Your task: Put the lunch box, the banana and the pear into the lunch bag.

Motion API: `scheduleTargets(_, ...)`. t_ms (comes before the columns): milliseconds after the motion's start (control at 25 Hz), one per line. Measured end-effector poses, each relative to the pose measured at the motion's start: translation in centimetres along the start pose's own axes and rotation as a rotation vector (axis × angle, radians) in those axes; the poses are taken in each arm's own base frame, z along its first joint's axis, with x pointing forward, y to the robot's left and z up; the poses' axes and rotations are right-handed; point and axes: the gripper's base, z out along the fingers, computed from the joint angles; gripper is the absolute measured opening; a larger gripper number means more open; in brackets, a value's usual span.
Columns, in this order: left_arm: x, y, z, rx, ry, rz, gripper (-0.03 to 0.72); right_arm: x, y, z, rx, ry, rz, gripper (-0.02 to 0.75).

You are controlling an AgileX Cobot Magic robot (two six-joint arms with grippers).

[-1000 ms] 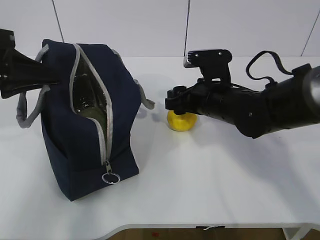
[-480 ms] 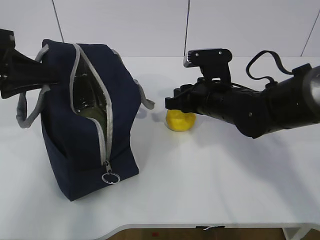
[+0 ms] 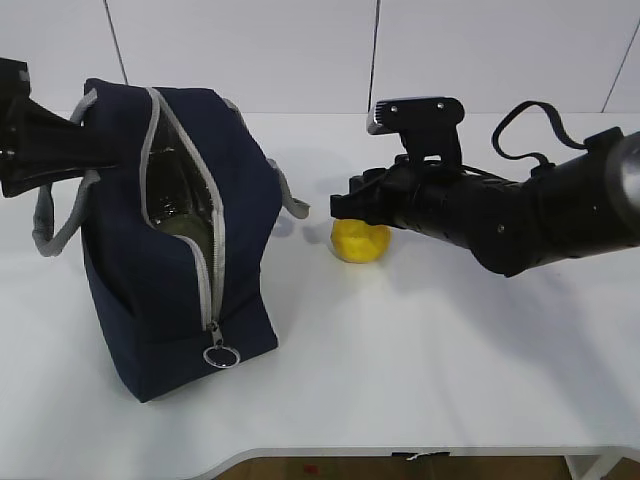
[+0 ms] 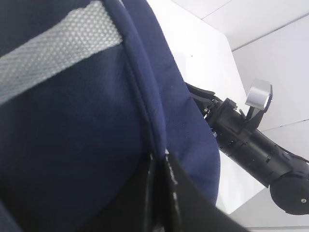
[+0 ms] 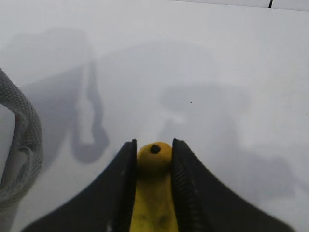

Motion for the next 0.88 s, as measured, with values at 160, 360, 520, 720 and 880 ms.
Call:
scheduleTargets(160, 0.0, 0.0, 0.0, 0.000, 0.000, 0.000, -0.001, 0.0, 0.0, 0.0, 0.000, 0.000, 0.000, 0.207)
scheduleTargets(360, 0.0, 0.0, 0.0, 0.000, 0.000, 0.000, -0.001, 0.0, 0.0, 0.0, 0.000, 0.000, 0.000, 0.137)
scheduleTargets(520, 0.0, 0.0, 0.0, 0.000, 0.000, 0.000, -0.001, 0.0, 0.0, 0.0, 0.000, -0.003, 0.000, 0.071)
scheduleTargets(720, 0.0, 0.0, 0.0, 0.000, 0.000, 0.000, -0.001, -0.5, 0.0, -0.3, -0.002, -0.016, -0.001, 0.062)
scheduleTargets(880, 0.0, 0.0, 0.0, 0.000, 0.000, 0.000, -0.001, -1.3, 0.1, -0.8, -0.005, -0.040, -0.012, 0.064)
